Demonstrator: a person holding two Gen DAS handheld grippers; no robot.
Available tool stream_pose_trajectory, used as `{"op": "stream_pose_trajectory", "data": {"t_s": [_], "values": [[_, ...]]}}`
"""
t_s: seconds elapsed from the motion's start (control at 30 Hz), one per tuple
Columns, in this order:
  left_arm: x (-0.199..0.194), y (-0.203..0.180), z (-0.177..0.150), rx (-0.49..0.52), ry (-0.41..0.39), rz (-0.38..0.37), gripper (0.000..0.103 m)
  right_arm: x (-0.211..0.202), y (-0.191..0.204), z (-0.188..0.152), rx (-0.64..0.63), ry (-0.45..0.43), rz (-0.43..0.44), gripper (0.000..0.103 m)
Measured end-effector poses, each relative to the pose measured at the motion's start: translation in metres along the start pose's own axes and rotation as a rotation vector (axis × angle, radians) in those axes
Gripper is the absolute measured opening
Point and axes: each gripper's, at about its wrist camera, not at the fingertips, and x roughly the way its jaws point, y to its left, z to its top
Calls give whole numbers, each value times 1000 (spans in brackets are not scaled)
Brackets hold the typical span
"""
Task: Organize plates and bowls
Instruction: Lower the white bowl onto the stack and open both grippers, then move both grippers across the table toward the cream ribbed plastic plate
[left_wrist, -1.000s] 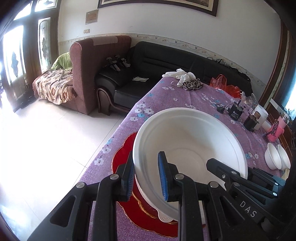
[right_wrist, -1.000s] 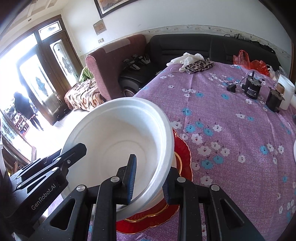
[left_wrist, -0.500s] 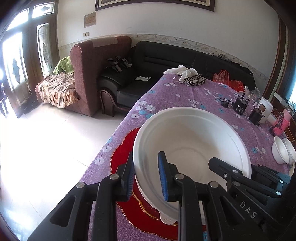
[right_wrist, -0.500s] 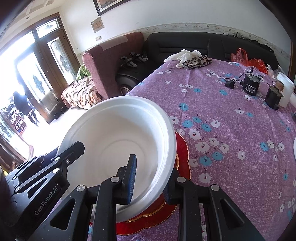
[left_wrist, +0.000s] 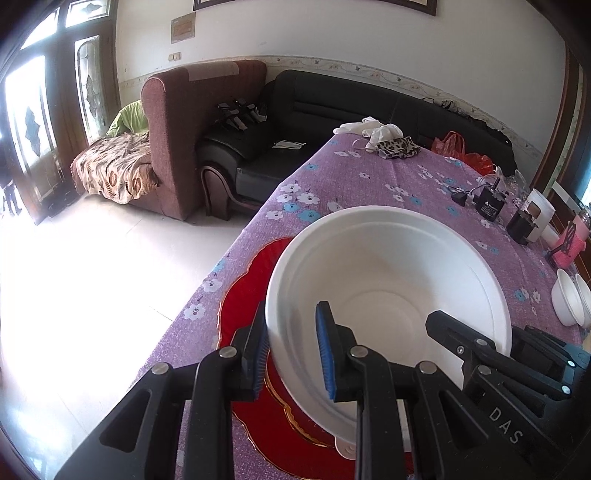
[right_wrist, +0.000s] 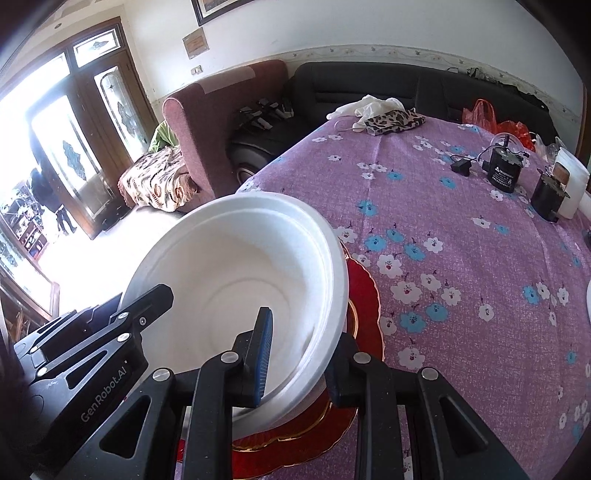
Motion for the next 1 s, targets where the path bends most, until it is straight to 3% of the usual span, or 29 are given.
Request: {"op": "stream_pose_trajectory", "data": {"t_s": [0.17, 0.23, 0.33, 0.4, 0.47, 0.67, 0.77, 0.87, 1.0], "values": [[-1, 4, 1, -21, 1, -18, 26, 5, 0, -1, 1, 3, 3, 28], [-3, 6, 1, -31, -1, -26, 31, 4, 2, -1, -4, -4, 0, 28], [-9, 8, 2, -44, -17, -37, 46, 1, 2, -1, 0, -21, -12, 31], [-14, 9, 3, -51, -25, -41, 55, 0, 0, -2, 19, -24, 2, 43], [-19, 11, 4, -57, -30, -42, 58, -2, -2, -1, 38, -33, 19, 49], [-43, 27, 0, -123, -69, -52, 68, -4, -1, -2, 46, -34, 29, 53], [-58, 36, -2, -163, -101, -57, 69, -11, -1, -2, 38, -56, 21, 58], [-74, 40, -5, -187, -140, -65, 71, -17, 2, -2, 22, -78, -1, 71], [-96, 40, -10, -195, -199, -55, 76, -27, 0, -2, 17, -110, -24, 74]]}}
